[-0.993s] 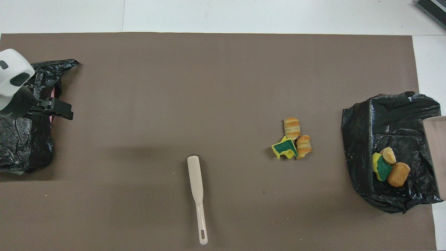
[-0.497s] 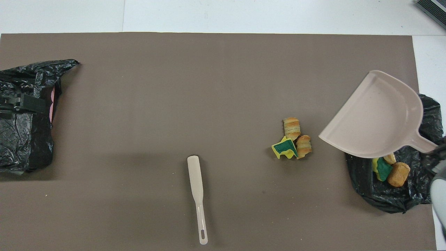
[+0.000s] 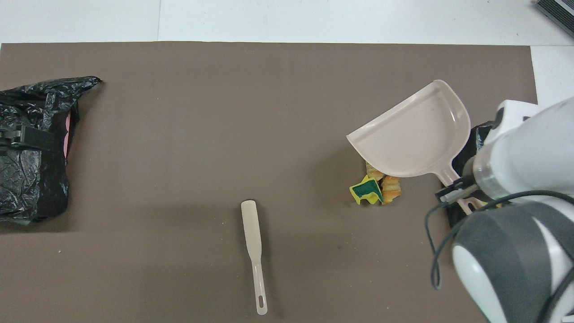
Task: Sweep and dump trash in bin
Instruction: 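Bring the empty dustpan back and set it on the mat with the right gripper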
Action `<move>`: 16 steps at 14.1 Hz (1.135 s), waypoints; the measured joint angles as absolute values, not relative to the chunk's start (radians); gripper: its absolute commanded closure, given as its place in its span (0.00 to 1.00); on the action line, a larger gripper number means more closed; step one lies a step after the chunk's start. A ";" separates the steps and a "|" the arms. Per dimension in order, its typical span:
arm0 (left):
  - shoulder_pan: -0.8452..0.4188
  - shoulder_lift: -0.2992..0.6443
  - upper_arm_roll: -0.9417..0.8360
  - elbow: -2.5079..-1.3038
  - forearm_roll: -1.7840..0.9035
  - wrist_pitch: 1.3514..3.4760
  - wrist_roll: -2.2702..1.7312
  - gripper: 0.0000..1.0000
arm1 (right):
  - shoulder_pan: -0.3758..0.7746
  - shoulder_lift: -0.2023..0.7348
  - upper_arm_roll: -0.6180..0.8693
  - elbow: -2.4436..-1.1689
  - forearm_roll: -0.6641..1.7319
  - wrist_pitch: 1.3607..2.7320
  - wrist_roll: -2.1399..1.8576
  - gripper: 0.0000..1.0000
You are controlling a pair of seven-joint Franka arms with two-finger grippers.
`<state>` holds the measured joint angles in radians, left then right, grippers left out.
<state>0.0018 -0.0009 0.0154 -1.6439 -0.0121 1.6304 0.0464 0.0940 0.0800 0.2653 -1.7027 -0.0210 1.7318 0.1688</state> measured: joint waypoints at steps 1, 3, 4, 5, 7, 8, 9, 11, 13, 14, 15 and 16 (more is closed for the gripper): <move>0.002 -0.001 0.014 -1.645 -0.012 1.630 0.047 0.00 | 0.129 0.137 0.265 -1.667 -0.021 1.766 0.237 1.00; -0.005 -0.001 0.013 -1.645 -0.012 1.630 0.047 0.00 | 0.211 0.262 0.265 -1.597 -0.021 1.862 0.352 1.00; -0.012 -0.001 0.013 -1.645 -0.012 1.630 0.045 0.00 | 0.243 0.316 0.264 -1.576 -0.021 1.915 0.382 1.00; -0.019 -0.001 0.013 -1.645 -0.012 1.630 0.041 0.00 | 0.267 0.366 0.263 -1.559 -0.021 1.967 0.409 1.00; -0.027 -0.002 0.012 -1.645 -0.012 1.630 0.040 0.00 | 0.306 0.447 0.262 -1.526 -0.028 2.042 0.472 1.00; -0.030 -0.002 0.012 -1.645 -0.012 1.630 0.040 0.00 | 0.329 0.485 0.262 -1.503 -0.036 2.063 0.503 1.00; -0.032 -0.002 0.013 -1.645 -0.012 1.630 0.040 0.00 | 0.353 0.524 0.261 -1.476 -0.047 2.075 0.531 1.00; -0.033 -0.002 0.013 -1.645 -0.012 1.630 0.040 0.00 | 0.391 0.580 0.261 -1.434 -0.064 2.094 0.564 1.00; -0.033 -0.002 0.014 -1.645 -0.012 1.630 0.040 0.00 | 0.400 0.605 0.260 -1.414 -0.065 2.106 0.565 1.00; -0.033 -0.002 0.015 -1.645 -0.012 1.630 0.040 0.00 | 0.399 0.611 0.258 -1.410 -0.065 2.113 0.565 1.00; -0.033 -0.002 0.015 -1.645 -0.012 1.630 0.040 0.00 | 0.399 0.617 0.255 -1.409 -0.065 2.126 0.565 1.00; -0.033 -0.002 0.015 -1.644 -0.012 1.630 0.040 0.00 | 0.399 0.625 0.253 -1.409 -0.065 2.137 0.565 1.00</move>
<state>-0.0327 -0.0018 0.0147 -1.6445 -0.0121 1.6299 0.0396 0.3989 0.6247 0.2535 -1.4092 -0.0651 2.1374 0.5654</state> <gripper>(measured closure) 0.000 0.674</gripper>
